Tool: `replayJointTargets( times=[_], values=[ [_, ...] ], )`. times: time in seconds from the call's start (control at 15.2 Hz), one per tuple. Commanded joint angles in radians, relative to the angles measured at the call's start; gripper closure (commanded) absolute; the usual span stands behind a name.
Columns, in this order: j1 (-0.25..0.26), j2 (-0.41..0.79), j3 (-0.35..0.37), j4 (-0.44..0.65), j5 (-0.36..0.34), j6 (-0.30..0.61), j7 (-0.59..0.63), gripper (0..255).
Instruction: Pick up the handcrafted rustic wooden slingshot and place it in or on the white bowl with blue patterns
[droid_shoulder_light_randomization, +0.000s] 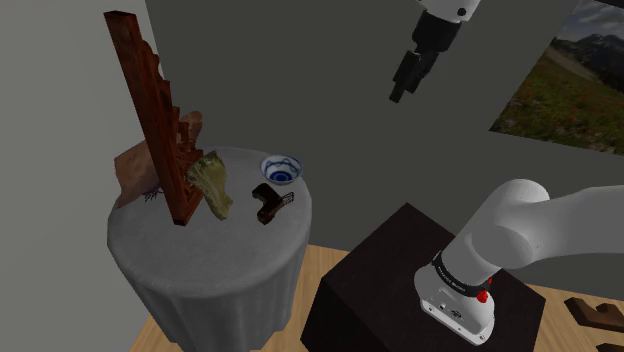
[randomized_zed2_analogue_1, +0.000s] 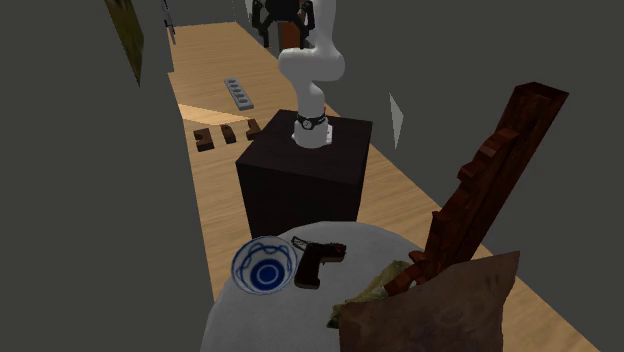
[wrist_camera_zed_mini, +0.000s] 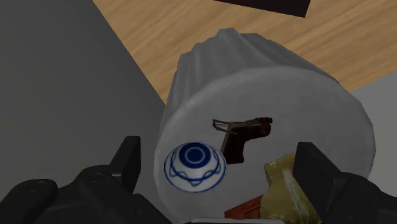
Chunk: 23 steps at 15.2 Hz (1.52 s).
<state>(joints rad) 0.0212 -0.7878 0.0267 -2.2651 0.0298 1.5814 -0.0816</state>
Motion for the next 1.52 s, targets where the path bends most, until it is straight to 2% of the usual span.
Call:
replayJointTargets(
  times=[0.0, 0.4, 0.86, 1.19, 1.45],
  values=[
    [0.000, 0.000, 0.000, 0.000, 0.000, 0.000, 0.000, 0],
    [-0.021, 0.069, 0.116, -0.107, 0.050, 0.155, 0.203, 0],
    [-0.049, 0.231, 0.250, -0.160, 0.085, 0.345, 0.442, 0],
    [-0.081, 0.395, 0.343, -0.152, 0.077, 0.478, 0.621, 0],
    [-0.112, 0.551, 0.409, -0.118, 0.035, 0.575, 0.779, 0]
  ],
)
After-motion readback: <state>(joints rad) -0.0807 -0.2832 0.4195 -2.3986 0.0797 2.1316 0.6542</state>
